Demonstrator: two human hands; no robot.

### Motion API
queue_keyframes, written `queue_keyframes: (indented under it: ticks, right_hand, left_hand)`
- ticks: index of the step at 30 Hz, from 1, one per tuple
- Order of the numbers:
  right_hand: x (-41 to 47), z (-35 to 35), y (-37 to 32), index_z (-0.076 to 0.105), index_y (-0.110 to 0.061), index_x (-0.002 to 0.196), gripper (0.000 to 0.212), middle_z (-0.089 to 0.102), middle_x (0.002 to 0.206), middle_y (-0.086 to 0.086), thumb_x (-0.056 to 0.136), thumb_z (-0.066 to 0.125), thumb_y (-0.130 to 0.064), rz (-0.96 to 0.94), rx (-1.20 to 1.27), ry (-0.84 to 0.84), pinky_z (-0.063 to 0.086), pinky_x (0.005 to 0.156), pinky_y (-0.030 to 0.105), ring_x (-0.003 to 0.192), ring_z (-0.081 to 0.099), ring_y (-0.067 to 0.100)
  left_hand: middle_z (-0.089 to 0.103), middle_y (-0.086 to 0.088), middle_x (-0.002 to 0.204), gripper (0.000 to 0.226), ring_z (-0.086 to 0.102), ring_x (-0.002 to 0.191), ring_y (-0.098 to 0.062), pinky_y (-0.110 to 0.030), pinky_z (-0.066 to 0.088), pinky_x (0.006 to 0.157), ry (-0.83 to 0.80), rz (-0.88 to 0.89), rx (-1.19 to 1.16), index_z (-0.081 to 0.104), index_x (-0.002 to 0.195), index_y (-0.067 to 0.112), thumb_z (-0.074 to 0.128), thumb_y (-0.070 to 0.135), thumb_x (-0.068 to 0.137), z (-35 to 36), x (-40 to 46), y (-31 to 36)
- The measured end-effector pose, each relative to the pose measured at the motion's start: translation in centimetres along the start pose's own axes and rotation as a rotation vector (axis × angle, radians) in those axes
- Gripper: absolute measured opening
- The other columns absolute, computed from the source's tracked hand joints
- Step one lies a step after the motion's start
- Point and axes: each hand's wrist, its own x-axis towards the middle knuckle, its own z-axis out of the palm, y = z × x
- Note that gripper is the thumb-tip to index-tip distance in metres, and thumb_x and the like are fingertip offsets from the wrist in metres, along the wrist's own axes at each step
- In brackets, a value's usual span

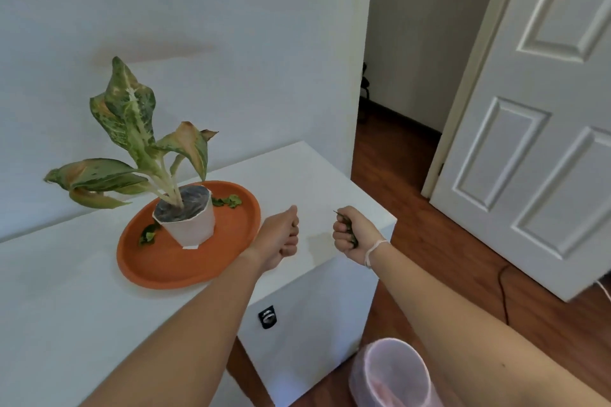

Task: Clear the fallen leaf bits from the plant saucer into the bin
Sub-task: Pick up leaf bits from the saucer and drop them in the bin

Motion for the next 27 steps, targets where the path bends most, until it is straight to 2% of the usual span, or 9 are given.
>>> queue_keyframes:
  ticks: [6, 11, 14, 18, 22, 27]
  right_hand:
    - [-1.0, -6.9, -4.8, 0.039, -0.013, 0.060, 0.025, 0.039, 0.047, 0.000, 0.085, 0.040, -0.015, -0.031, 0.020, 0.076, 0.018, 0.031, 0.015, 0.033, 0.024, 0.008]
    - [-0.9, -13.4, -7.6, 0.042, -0.012, 0.061, 0.024, 0.041, 0.048, 0.000, 0.084, 0.037, -0.014, -0.013, 0.093, 0.109, 0.019, 0.029, 0.014, 0.032, 0.025, 0.008]
    - [-0.4, -17.1, -8.2, 0.042, -0.012, 0.063, 0.022, 0.040, 0.047, -0.001, 0.083, 0.034, -0.011, 0.007, 0.109, 0.157, 0.018, 0.029, 0.014, 0.032, 0.024, 0.008]
    - [0.3, -21.8, -7.3, 0.041, -0.013, 0.062, 0.022, 0.036, 0.044, -0.002, 0.083, 0.032, -0.011, 0.058, 0.145, 0.266, 0.016, 0.029, 0.016, 0.031, 0.023, 0.009]
    - [0.7, -25.3, -4.5, 0.040, -0.014, 0.061, 0.026, 0.034, 0.041, -0.002, 0.085, 0.030, -0.015, 0.132, 0.186, 0.426, 0.015, 0.030, 0.012, 0.028, 0.022, 0.009]
    - [1.9, -29.4, 1.0, 0.039, -0.015, 0.060, 0.030, 0.035, 0.036, -0.003, 0.089, 0.030, -0.015, 0.202, 0.269, 0.644, 0.015, 0.032, 0.010, 0.024, 0.022, 0.010]
  left_hand:
    - [0.023, 0.007, 0.047, 0.038, 0.017, 0.039, -0.008, -0.017, 0.016, 0.035, -0.085, -0.041, 0.023, 0.039, 0.068, 0.014, 0.043, 0.038, 0.097, 8.2, 2.9, 0.5]
    - [0.024, 0.005, 0.050, 0.047, 0.021, 0.039, -0.007, -0.016, 0.020, 0.036, -0.183, -0.074, 0.038, 0.031, 0.059, 0.018, 0.041, 0.045, 0.096, 15.0, 5.8, -0.3]
    - [0.031, 0.005, 0.048, 0.051, 0.027, 0.040, -0.007, -0.015, 0.025, 0.036, -0.208, -0.117, 0.061, 0.032, 0.055, 0.018, 0.042, 0.048, 0.095, 18.4, 7.1, -1.5]
    - [0.044, 0.003, 0.055, 0.044, 0.034, 0.037, -0.005, -0.013, 0.027, 0.033, -0.203, -0.248, 0.046, 0.041, 0.062, 0.017, 0.048, 0.048, 0.092, 22.4, 8.8, -4.3]
    - [0.037, 0.005, 0.052, 0.038, 0.028, 0.032, -0.003, -0.013, 0.017, 0.030, -0.193, -0.382, 0.035, 0.043, 0.067, 0.016, 0.050, 0.044, 0.093, 24.5, 9.6, -7.9]
    - [0.030, 0.005, 0.053, 0.043, 0.023, 0.035, -0.004, -0.015, 0.014, 0.031, -0.182, -0.562, 0.090, 0.037, 0.061, 0.019, 0.043, 0.045, 0.095, 25.0, 12.2, -14.2]
